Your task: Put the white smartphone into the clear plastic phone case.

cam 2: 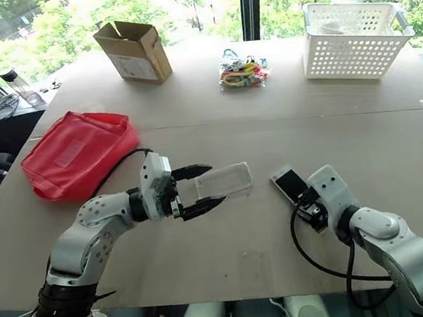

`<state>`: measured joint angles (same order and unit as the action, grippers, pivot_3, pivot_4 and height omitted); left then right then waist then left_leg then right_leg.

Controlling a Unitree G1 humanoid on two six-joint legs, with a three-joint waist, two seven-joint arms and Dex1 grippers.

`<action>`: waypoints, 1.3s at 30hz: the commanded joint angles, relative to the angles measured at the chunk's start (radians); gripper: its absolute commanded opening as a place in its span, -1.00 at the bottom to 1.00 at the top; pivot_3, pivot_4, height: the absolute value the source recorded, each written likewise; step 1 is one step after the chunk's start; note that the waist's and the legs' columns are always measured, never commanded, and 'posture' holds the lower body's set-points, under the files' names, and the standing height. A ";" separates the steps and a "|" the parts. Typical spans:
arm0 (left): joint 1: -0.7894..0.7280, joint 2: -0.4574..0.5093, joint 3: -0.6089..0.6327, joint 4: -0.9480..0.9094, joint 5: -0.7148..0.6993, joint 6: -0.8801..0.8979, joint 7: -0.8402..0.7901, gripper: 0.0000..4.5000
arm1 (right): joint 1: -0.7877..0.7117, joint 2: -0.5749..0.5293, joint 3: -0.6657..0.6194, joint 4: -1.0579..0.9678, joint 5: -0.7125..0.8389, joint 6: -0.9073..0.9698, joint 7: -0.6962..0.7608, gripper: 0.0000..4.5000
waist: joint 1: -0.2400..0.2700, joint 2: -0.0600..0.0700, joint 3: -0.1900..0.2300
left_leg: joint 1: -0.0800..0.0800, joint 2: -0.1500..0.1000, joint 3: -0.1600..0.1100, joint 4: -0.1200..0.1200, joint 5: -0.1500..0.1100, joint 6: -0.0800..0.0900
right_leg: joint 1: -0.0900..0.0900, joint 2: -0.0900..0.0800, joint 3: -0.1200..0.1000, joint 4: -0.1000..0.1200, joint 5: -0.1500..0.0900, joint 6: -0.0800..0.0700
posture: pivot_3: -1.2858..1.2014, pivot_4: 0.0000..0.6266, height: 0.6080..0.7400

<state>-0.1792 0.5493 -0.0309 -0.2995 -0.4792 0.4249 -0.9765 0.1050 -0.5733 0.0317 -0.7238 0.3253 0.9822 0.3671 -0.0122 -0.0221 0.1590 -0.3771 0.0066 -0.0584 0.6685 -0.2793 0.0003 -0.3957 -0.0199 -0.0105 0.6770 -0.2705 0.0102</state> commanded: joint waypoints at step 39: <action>0.529 -0.025 0.160 -0.147 0.001 -0.275 0.115 1.00 | -0.977 0.099 0.493 1.034 -0.386 -0.910 0.864 0.22 | 0.000 0.009 0.007 | -0.003 -0.001 0.000 -0.001 -0.001 0.001 | -0.002 -0.009 -0.003 -0.004 0.001 0.000 | 0.03 -0.52 1.00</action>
<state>0.3543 0.5186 0.1186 -0.4390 -0.4737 0.1663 -0.8560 -0.8396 -0.4792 0.5348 0.3023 -0.0513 0.0989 1.2237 -0.0117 -0.0131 0.1661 -0.3797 0.0059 -0.0588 0.6671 -0.2802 0.0013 -0.3977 -0.0294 -0.0130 0.6732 -0.2698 0.0097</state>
